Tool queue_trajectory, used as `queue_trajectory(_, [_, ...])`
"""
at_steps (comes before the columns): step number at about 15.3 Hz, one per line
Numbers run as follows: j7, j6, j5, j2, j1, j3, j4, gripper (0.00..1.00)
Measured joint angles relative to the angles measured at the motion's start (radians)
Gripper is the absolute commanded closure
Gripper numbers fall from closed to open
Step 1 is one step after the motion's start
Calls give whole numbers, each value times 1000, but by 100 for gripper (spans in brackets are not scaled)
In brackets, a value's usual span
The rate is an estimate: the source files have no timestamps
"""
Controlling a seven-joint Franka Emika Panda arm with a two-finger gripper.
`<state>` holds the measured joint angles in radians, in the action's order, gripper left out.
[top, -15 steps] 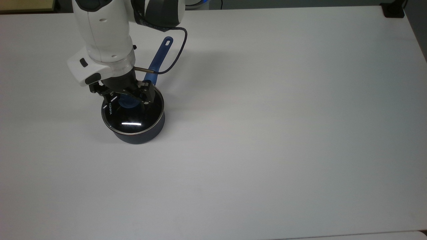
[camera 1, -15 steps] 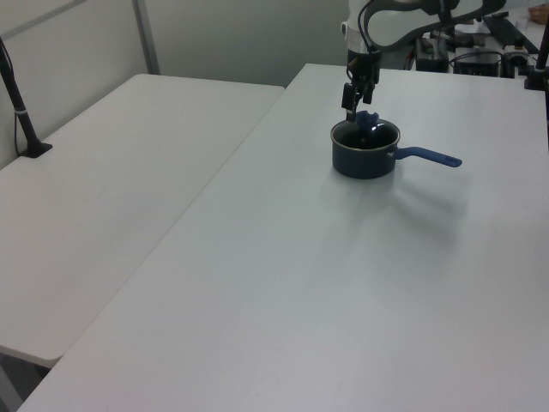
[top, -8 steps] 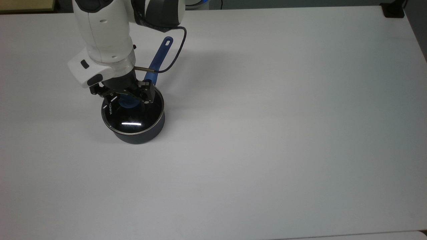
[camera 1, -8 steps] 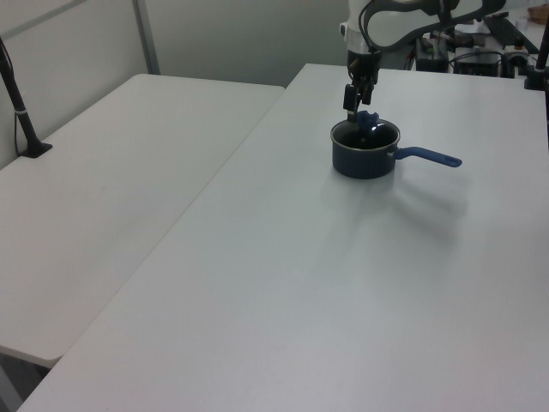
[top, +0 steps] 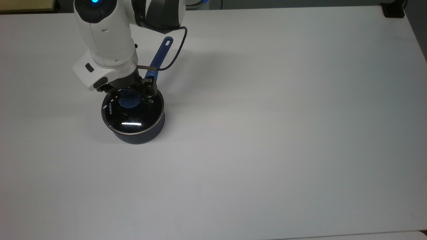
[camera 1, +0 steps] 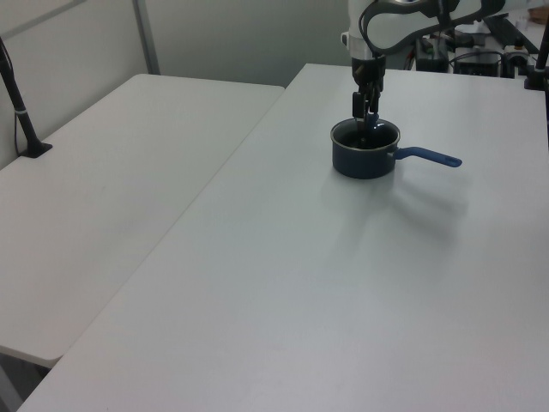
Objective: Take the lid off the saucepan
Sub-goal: 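Close the gripper on the blue lid knob, then lift the glass lid off the saucepan and carry it aside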
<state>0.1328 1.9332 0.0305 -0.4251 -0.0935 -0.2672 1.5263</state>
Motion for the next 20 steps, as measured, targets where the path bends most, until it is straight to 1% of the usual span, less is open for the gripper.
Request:
queue_trajectory(5, [0, -2, 0, 0, 0, 4, 0, 27])
queue_trajectory(7, [0, -2, 0, 0, 0, 4, 0, 35])
queue_trajectory(11, [0, -2, 0, 0, 1, 3, -1, 43])
queue_trajectory(20, [0, -2, 0, 18, 6, 2, -4, 44])
